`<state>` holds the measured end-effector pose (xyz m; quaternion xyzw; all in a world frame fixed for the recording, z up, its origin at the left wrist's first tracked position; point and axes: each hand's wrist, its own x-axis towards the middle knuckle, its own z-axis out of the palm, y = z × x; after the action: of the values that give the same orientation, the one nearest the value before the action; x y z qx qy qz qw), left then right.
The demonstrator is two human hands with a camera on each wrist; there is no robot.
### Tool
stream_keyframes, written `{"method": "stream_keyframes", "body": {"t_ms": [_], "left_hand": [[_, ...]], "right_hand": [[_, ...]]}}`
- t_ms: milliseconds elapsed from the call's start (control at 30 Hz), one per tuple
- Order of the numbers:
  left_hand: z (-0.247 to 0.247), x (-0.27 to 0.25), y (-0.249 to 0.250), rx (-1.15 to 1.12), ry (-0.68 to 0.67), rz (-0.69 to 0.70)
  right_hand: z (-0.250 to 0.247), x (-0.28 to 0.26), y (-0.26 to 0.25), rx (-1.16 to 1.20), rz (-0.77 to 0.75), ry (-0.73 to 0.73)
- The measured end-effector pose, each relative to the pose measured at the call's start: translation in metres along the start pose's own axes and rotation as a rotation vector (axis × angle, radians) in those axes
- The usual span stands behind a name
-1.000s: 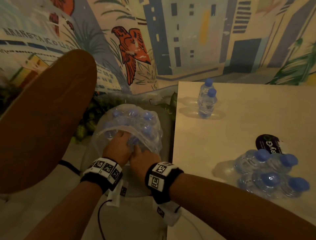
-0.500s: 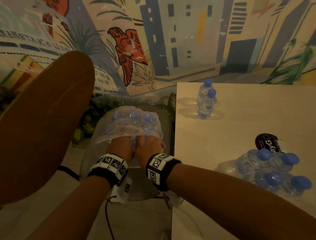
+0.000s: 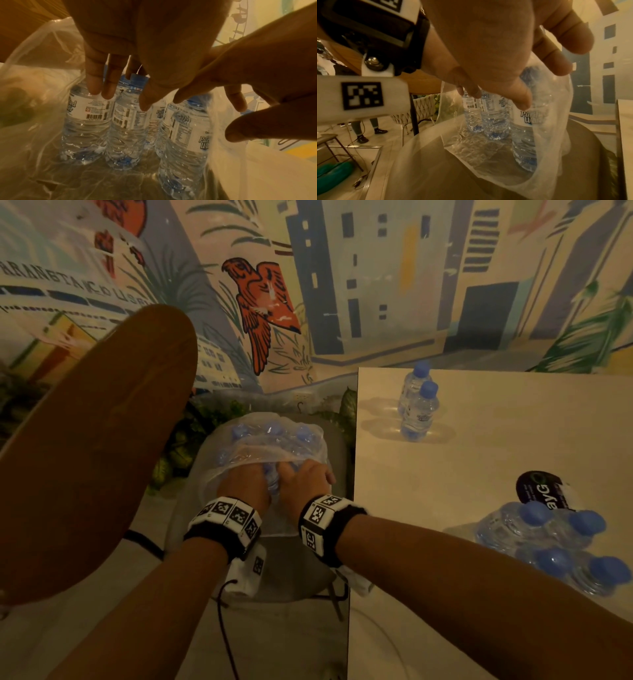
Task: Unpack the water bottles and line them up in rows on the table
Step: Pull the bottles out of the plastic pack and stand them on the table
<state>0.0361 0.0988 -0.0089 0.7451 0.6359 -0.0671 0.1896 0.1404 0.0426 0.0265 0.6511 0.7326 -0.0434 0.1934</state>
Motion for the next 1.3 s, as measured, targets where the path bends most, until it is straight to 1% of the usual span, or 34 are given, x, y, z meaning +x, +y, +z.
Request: {"method": "stream_keyframes", "body": {"t_ms": [100, 200, 233, 333, 367, 400, 467, 533, 567, 667, 733, 833, 900, 933, 967, 1033, 1067, 1133, 1200, 1267, 1300], "left_hand": [[-0.012, -0.004, 0.007, 0.084, 0.109, -0.048], [-0.01, 0.0, 0.005, 0.179, 0.119, -0.049], [-0.007, 0.002, 0.003, 0.139, 0.12, -0.055], [0.003, 0.009, -0.01, 0.012, 0.106, -0.079], [0.005, 0.012, -0.014, -0.002, 0.122, -0.076], [0.009, 0.016, -0.022, -0.02, 0.123, -0.069], [0.014, 0.023, -0.032, -0.08, 0.101, -0.082], [0.033, 0.043, -0.054, -0.06, 0.053, -0.092], [0.041, 0.049, -0.06, -0.043, 0.038, -0.102], [0.024, 0.031, -0.047, 0.015, -0.024, -0.116], [0.014, 0.027, -0.04, 0.044, 0.031, -0.094], [0.004, 0.016, -0.029, 0.07, 0.114, -0.063], [0.001, 0.012, -0.028, 0.098, 0.162, -0.041], [0.0, 0.012, -0.029, 0.072, 0.176, -0.041], [-0.004, 0.01, -0.028, 0.047, 0.182, -0.035], [-0.01, 0.011, -0.028, 0.073, 0.221, -0.005], [-0.012, 0.011, -0.029, 0.119, 0.239, -0.002], [-0.018, 0.007, -0.029, 0.182, 0.238, -0.007], [-0.02, 0.001, -0.028, 0.202, 0.232, 0.032], [-0.019, -0.004, -0.029, 0.163, 0.237, 0.072], [-0.02, -0.006, -0.03, 0.141, 0.244, 0.075]], "right_hand": [[-0.001, 0.0, 0.0, 0.052, 0.002, -0.034], [0.005, 0.006, -0.002, 0.157, 0.012, 0.028], [0.008, 0.009, -0.005, 0.21, -0.012, 0.057], [0.013, 0.019, -0.014, 0.334, -0.124, 0.223], [0.012, 0.02, -0.016, 0.375, -0.139, 0.241], [0.017, 0.029, -0.019, 0.42, -0.147, 0.238], [0.024, 0.044, -0.026, 0.532, -0.111, 0.185], [0.028, 0.053, -0.03, 0.531, -0.085, 0.133], [0.025, 0.051, -0.028, 0.514, -0.105, 0.121], [0.022, 0.046, -0.018, 0.506, -0.15, 0.039], [0.023, 0.047, -0.016, 0.43, -0.128, 0.033], [0.007, 0.046, -0.017, 0.562, -0.123, 0.077], [-0.002, 0.045, -0.014, 0.619, -0.13, 0.052], [-0.002, 0.046, -0.016, 0.66, -0.157, 0.075], [-0.001, 0.049, -0.017, 0.693, -0.143, 0.091], [0.009, 0.062, -0.025, 0.653, -0.145, 0.141], [0.007, 0.064, -0.026, 0.669, -0.136, 0.155], [0.002, 0.066, -0.027, 0.722, -0.139, 0.107], [-0.003, 0.06, -0.026, 0.676, -0.172, 0.063], [0.0, 0.057, -0.024, 0.665, -0.188, 0.061], [-0.005, 0.05, -0.024, 0.676, -0.169, 0.06]]}}
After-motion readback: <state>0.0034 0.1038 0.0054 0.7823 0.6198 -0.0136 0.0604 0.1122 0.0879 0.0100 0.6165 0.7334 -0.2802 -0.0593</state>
